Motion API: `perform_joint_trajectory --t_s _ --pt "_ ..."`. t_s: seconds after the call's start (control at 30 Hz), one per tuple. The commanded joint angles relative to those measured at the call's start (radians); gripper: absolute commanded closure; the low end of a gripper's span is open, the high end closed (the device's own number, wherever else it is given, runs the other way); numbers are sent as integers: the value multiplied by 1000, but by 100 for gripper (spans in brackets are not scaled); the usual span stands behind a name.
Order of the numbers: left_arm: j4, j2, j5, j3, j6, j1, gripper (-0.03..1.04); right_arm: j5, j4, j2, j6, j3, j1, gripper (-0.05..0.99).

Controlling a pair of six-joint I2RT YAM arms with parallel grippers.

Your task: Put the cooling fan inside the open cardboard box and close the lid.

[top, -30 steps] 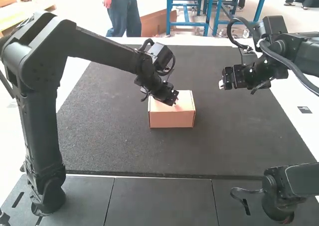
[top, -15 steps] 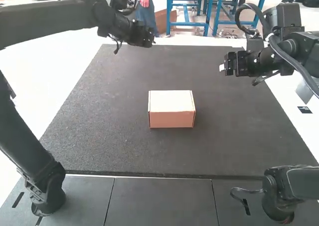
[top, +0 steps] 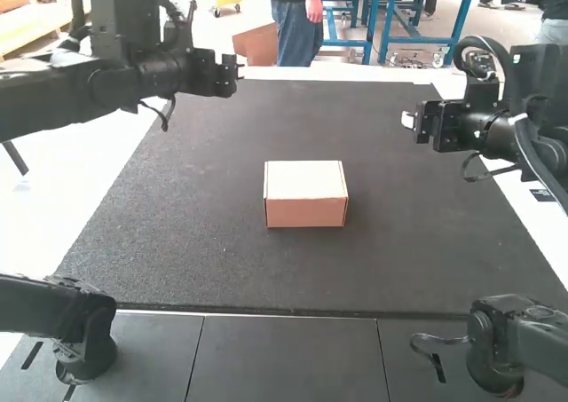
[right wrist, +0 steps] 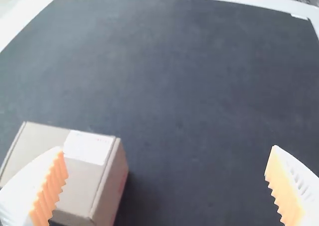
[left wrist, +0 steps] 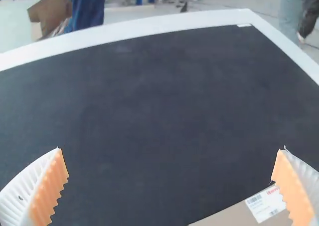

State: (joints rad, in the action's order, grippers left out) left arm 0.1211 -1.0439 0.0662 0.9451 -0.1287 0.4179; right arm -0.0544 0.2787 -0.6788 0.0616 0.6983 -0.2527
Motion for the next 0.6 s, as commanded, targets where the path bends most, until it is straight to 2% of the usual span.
perform_joint_trajectory --t_s 0.0,0.13,0.23,0.33,0.57 --pt "-47 137 -20 -86 46 -1 4 37 -24 81 -11 -37 15 2" --pt "-84 245 -8 -203 46 -4 4 53 -27 189 -3 -85 15 2" --pt "-153 315 60 -284 43 -8 4 60 -32 263 9 -120 15 2" --pt "-205 387 126 -353 40 -8 4 131 -104 340 18 -172 15 2" --pt "-340 552 139 -520 44 -10 4 154 -188 519 18 -280 15 2"
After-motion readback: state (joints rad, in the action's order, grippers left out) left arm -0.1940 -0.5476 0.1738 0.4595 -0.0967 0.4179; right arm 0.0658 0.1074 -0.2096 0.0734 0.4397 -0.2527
